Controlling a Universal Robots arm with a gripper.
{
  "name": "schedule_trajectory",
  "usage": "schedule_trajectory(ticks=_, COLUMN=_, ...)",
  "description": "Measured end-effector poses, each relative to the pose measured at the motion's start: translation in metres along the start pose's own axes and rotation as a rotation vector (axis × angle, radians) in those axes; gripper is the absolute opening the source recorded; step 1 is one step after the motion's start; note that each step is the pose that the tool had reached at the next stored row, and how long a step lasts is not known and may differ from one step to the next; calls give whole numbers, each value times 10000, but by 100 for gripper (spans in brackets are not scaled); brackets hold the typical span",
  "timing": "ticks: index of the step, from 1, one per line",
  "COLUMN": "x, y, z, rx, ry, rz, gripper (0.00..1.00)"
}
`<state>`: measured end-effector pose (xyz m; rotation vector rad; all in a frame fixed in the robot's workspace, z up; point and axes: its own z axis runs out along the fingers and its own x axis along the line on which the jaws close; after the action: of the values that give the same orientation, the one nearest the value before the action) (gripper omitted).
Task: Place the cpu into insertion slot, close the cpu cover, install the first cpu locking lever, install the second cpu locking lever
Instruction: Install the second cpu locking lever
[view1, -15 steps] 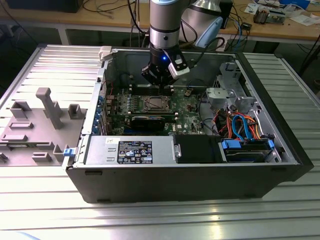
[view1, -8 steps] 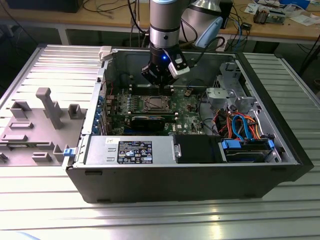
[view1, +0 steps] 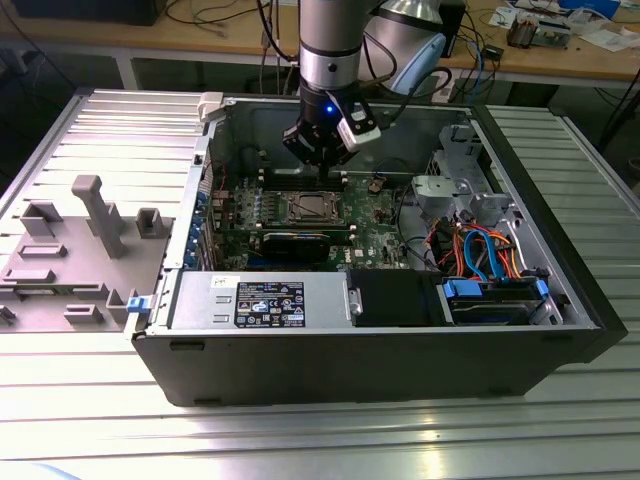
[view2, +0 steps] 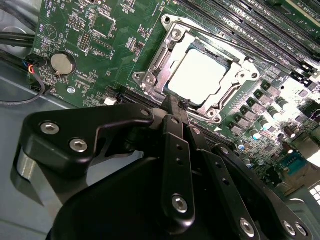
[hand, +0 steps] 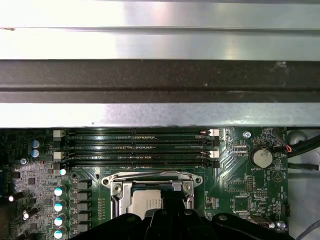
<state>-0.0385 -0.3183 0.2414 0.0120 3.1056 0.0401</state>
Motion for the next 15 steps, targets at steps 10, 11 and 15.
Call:
schedule_trajectory(ticks=10, x=-2, y=2, z=-59, rx=-2, ry=-2, rz=0, gripper=11)
schedule_trajectory(ticks=11, x=-2, y=2, z=-58, rx=-3, ry=-2, rz=0, gripper=11)
schedule_trajectory(ticks=15, x=-2, y=-5, z=-59, rx=8, ry=-1, rz=-1, gripper=11)
